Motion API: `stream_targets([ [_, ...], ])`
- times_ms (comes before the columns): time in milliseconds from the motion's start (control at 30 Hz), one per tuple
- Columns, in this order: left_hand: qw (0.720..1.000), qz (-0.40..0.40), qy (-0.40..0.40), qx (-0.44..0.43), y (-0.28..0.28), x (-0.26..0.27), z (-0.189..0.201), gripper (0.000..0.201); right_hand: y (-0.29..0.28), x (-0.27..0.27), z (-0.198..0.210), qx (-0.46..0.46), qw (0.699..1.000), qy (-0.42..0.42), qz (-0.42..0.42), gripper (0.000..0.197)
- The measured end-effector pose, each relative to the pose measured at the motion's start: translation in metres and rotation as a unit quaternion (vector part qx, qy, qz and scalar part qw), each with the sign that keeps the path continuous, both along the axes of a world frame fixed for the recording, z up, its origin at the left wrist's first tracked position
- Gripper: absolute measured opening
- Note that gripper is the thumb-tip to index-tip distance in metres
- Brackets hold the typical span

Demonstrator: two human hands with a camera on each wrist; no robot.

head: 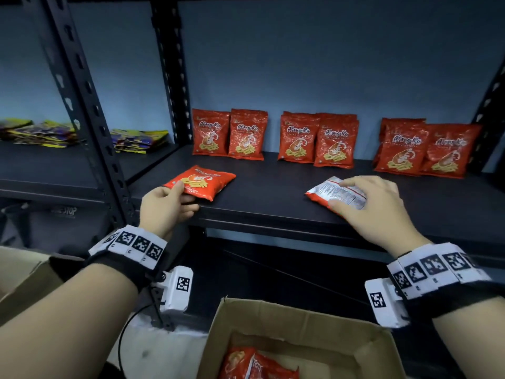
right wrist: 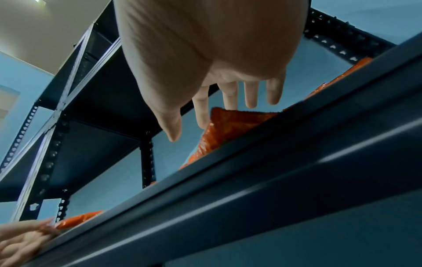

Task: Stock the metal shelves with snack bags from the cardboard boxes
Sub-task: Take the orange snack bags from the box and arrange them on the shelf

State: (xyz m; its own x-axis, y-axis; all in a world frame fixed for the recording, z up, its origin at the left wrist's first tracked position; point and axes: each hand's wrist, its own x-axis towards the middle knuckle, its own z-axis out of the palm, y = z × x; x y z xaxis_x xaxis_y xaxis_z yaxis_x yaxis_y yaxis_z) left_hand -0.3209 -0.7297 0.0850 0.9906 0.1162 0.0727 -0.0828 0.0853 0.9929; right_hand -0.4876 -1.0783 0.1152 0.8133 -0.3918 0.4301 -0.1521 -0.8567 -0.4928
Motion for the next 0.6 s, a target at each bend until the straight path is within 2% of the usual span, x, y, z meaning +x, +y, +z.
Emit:
stream_targets([
  [167, 0.997, 0.023, -0.024, 0.063, 0.003, 0.002, -0.002, 0.041, -0.007, 0.001, -0.010, -0.020, 0.997, 0.080, -0.006, 0.067],
  [367, 0.983, 0.106, -0.062, 0.136, 0.004, -0.006, 0.002, 0.061, -0.003, -0.001, -0.007, -0.044, 0.993, 0.107, -0.013, 0.073],
  [500, 0.970, 0.090, -0.141, 0.179, -0.011, -0.020, 0.013, 0.060, 0.008, -0.003, -0.005, -0.073, 0.990, 0.122, 0.012, 0.085],
  [600, 0.949, 0.048, -0.198, 0.239, -0.030, -0.033, 0.012, 0.049, 0.020, -0.004, -0.005, -0.100, 0.985, 0.133, 0.035, 0.088],
])
